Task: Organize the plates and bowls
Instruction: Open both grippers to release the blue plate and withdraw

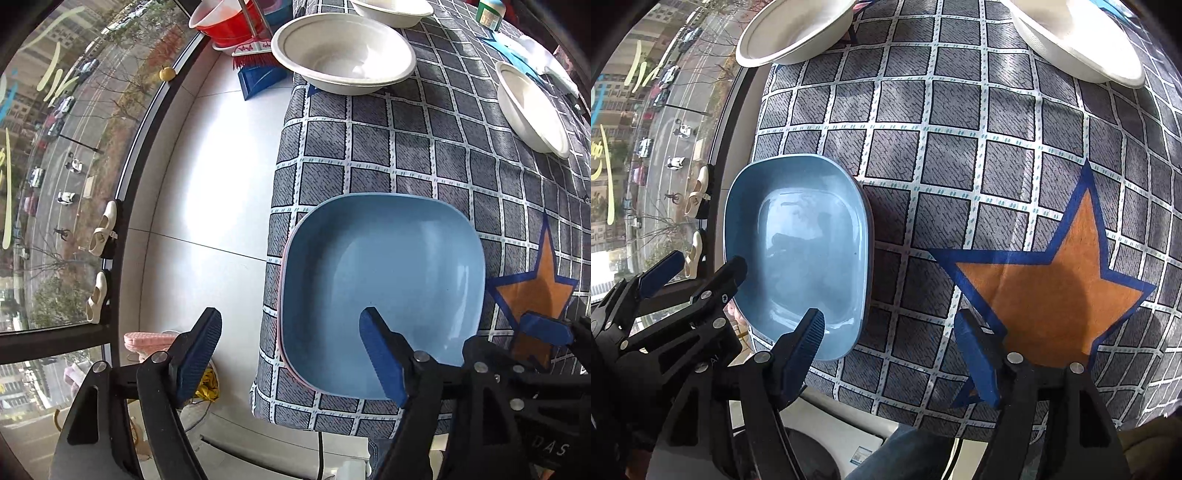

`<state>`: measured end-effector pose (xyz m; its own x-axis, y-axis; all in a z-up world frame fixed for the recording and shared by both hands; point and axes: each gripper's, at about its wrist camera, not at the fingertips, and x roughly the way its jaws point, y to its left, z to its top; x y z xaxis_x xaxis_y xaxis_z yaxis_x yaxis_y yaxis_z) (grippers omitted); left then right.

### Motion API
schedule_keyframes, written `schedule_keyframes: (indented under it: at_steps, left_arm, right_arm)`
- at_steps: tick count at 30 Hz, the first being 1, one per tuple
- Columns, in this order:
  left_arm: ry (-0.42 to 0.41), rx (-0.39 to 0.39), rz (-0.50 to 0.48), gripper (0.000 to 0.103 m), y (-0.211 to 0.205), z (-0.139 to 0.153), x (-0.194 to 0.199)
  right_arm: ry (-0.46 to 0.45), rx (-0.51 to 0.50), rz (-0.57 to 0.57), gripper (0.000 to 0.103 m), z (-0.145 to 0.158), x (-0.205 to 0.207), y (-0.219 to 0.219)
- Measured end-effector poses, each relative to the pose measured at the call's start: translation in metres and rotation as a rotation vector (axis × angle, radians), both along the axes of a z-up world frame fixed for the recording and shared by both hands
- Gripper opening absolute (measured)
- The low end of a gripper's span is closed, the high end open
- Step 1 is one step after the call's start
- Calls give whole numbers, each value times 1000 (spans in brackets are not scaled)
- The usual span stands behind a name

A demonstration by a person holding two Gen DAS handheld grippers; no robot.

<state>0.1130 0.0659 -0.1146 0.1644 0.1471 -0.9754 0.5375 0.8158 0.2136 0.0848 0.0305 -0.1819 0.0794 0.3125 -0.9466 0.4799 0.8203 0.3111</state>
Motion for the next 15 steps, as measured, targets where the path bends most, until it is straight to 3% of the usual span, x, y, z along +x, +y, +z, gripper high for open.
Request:
schedule_keyframes:
  at_steps: [7, 15]
  left_arm:
    - [63, -38, -20, 80, -16, 1, -29]
    - [161, -31, -204, 80, -79, -14, -93]
  right_arm:
    - [33, -15, -83, 81, -7, -49, -39]
    - [102, -28, -269, 81, -22, -115, -97]
